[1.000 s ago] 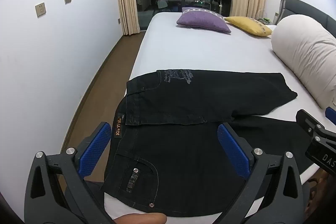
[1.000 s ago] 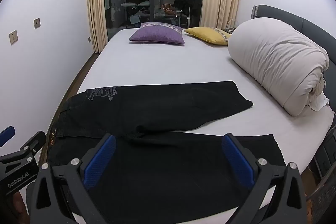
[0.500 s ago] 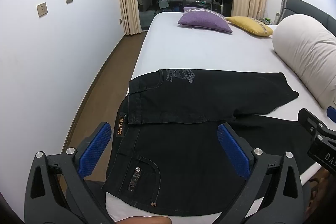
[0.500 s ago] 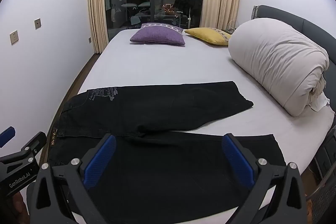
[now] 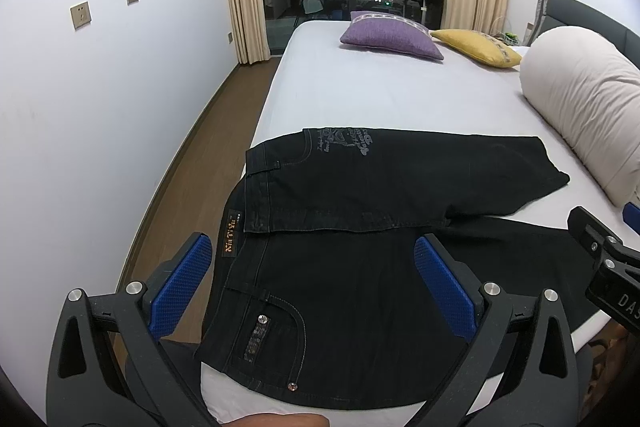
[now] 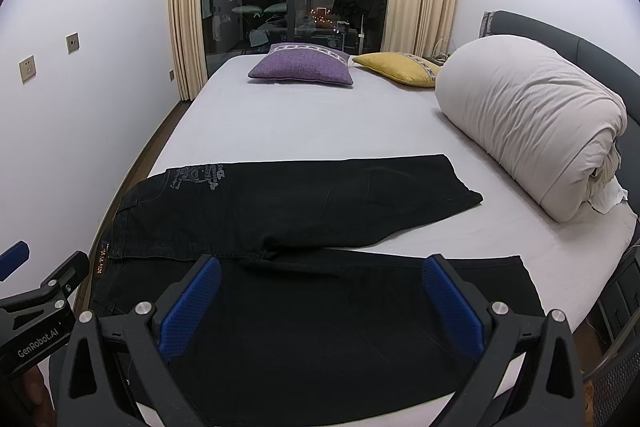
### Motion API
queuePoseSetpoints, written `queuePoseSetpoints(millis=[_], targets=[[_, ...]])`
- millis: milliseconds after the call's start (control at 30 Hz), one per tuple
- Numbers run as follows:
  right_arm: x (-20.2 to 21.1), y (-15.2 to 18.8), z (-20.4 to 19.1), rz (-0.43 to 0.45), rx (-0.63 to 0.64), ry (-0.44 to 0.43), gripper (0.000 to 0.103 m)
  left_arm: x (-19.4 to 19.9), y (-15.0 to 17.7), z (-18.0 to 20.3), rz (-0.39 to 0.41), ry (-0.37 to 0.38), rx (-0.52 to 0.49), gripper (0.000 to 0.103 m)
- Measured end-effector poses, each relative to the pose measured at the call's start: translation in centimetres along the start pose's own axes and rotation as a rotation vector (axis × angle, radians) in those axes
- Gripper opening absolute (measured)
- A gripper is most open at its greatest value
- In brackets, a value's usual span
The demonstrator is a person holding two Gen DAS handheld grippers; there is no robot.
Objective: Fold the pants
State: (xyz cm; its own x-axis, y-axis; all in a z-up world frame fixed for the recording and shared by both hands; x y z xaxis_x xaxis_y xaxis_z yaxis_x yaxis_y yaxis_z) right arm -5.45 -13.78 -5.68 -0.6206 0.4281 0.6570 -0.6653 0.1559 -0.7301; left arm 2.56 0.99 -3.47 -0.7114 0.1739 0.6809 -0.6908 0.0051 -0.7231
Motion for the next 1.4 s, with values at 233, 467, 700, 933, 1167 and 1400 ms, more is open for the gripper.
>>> queuePoseSetpoints(millis=[233, 467, 700, 933, 1167, 1400], targets=[[0.09, 0.04, -0.16, -0.001, 0.001, 0.001, 0.103, -0.1, 0.35, -0.44, -0.002, 0.0, 0.0, 0.103], [0.08, 0.03, -0.17, -0.001, 0.001, 0.0, 0.103, -0.16, 0.21, -0.01, -0.002, 0.001, -0.001, 0.103], [0.05, 0.04, -0.15, -0.001, 0.002, 0.001, 0.103, -0.2, -0.03, 0.11, -0.003, -0.002, 0.0, 0.103], [0.26, 0.15, -0.41, -0.001, 0.004, 0.0, 0.103, -0.12, 0.52, -0.32, -0.004, 0.0, 0.0, 0.103], [0.28, 0.5, -0.44, -0.004, 0.007, -0.001, 0.103, -0.26, -0.17, 0.27, -0.005, -0.003, 0.001, 0.103], [0.24, 0.53, -0.4, -0.005, 0.008, -0.002, 0.103, -0.27, -0.17, 0.24, -0.006, -0.002, 0.002, 0.103]])
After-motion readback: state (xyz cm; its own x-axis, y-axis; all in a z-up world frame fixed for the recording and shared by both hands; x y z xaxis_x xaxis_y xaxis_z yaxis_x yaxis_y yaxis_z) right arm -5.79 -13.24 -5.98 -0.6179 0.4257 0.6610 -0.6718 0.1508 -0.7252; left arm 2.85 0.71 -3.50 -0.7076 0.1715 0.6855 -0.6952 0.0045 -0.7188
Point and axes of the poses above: each gripper's, at about its wrist camera, not at the fingertips, and x roughly against the way its jaws point, z to its right, y to its underside, the point moved 4 cm from there along -x, roughly the way its jaws point, and after that the axes turned 12 degrees about y, right-handed, at the moved point
